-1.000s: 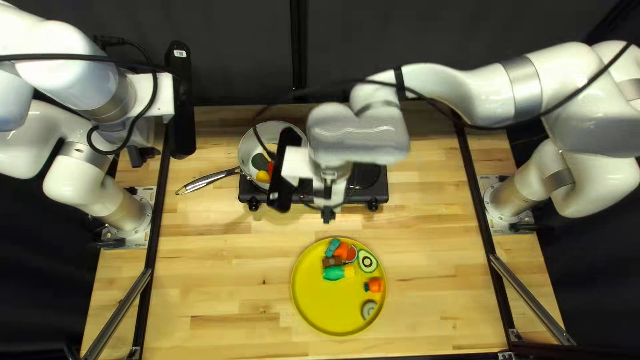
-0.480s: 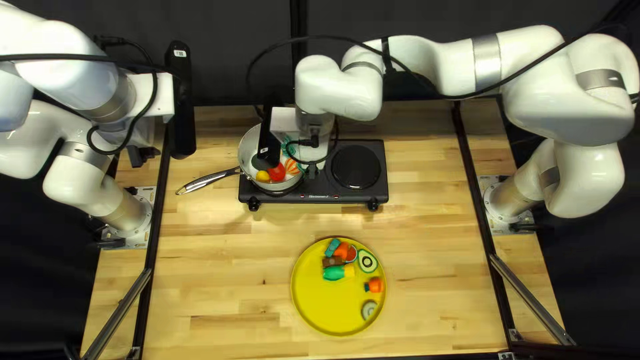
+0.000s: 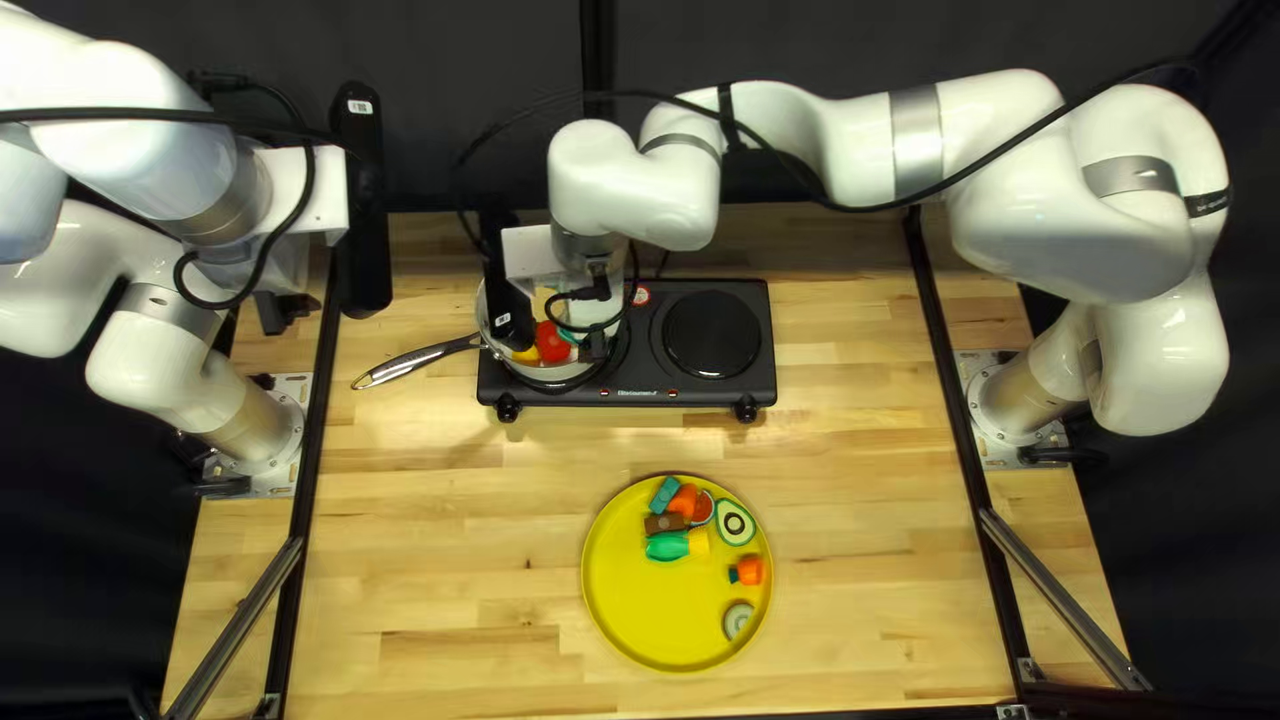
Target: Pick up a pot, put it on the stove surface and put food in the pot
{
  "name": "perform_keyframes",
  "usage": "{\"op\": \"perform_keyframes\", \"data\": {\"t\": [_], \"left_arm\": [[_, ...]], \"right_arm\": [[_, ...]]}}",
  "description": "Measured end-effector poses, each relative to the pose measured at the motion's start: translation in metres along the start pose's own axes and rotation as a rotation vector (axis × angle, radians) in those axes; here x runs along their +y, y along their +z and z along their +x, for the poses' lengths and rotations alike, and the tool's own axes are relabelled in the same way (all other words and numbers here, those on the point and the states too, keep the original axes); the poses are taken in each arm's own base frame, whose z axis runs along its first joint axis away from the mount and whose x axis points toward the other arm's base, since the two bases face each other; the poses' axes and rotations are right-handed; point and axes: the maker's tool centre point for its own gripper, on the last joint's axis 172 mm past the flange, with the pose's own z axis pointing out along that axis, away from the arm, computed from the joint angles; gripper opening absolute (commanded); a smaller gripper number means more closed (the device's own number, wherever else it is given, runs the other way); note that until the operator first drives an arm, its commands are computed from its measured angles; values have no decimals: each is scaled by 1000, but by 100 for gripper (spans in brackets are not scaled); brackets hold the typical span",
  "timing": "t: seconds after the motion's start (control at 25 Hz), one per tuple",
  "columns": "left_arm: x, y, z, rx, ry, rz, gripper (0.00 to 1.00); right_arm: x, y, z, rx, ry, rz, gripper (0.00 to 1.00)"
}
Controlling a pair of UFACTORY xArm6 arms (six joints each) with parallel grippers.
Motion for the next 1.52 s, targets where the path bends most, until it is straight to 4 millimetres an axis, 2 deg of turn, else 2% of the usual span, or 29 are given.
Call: {"op": "perform_keyframes", "data": {"t": [0.24, 0.92, 0.96, 1.0, 1.52], "left_arm": [[0, 0, 0, 0, 0, 0, 100], [0, 0, 0, 0, 0, 0, 100], [0, 0, 0, 0, 0, 0, 100], [0, 0, 0, 0, 0, 0, 100], [0, 0, 0, 0, 0, 0, 100]], "right_arm": [[8, 11, -1, -7, -34, -18, 0], [8, 10, -3, -13, -64, -35, 0], [8, 10, -3, -13, -64, -35, 46], [8, 10, -3, -13, -64, -35, 100], [8, 10, -3, -13, -64, -35, 100]]}}
